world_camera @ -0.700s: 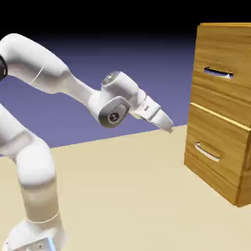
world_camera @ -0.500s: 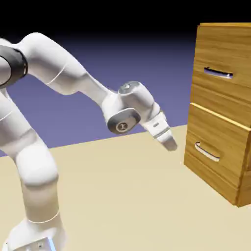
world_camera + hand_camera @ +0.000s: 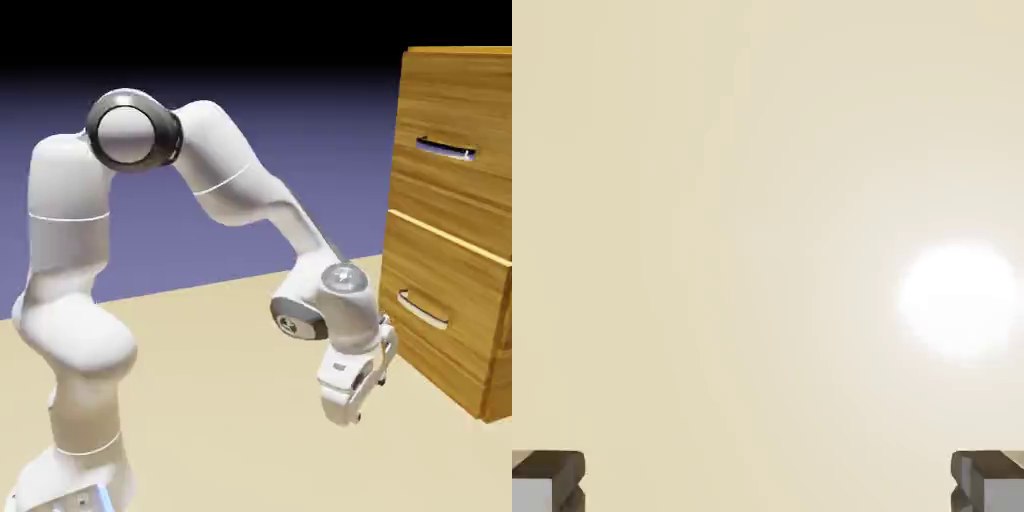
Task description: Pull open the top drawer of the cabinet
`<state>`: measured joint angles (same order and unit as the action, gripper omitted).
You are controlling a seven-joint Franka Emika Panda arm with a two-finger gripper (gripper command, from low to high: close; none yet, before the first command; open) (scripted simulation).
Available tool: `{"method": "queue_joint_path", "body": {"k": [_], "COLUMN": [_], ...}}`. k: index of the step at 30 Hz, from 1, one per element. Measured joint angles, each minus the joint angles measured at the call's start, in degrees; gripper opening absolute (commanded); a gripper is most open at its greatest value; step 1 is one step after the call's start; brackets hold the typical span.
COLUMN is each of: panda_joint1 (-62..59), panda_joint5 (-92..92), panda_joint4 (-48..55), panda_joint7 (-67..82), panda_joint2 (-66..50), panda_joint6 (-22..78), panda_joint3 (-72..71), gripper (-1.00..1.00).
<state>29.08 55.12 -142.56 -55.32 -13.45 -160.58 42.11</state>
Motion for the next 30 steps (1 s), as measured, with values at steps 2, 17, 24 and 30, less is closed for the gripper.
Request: {"method": "queue_joint_path", "body": {"k": [2, 17, 24, 30], "panda_joint1": [2.6, 21.7, 30.7, 38.4], "panda_joint5": [5.0, 42.2, 59.6, 74.5], "panda_joint4": [1.7, 14.1, 19.9, 24.9], "panda_joint7": [-1.2, -9.8, -13.9, -17.4], "panda_joint2": [-4.2, -35.3, -49.8, -62.3], "panda_joint6": [1.2, 10.3, 14.5, 18.1], "panda_joint3": [3.8, 32.2, 45.5, 56.9], "gripper": [1.0, 1.0, 1.0, 1.0]}}
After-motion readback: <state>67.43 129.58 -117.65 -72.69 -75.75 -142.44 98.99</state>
